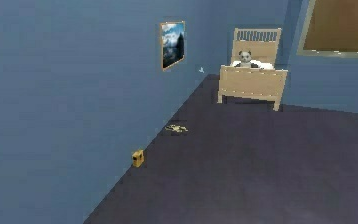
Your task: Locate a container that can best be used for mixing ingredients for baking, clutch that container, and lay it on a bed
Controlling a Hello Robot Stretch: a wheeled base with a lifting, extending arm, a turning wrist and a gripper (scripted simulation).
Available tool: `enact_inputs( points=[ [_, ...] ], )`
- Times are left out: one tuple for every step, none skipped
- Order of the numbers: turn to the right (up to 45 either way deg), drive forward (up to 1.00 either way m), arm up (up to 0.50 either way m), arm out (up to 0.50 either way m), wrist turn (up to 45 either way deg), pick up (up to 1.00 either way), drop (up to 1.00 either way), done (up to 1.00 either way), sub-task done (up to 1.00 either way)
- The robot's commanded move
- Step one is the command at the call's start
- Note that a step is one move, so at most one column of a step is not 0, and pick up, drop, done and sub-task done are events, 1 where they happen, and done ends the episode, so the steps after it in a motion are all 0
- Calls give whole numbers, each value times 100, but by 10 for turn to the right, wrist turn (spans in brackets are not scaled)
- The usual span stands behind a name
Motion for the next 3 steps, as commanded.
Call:
enact_inputs(
  points=[
    [0,0,0,0,-60,0,0,0,0],
    [0,0,0,-18,0,0,0,0,0],
    [60,0,0,0,0,0,0,0,0]
  ],
)
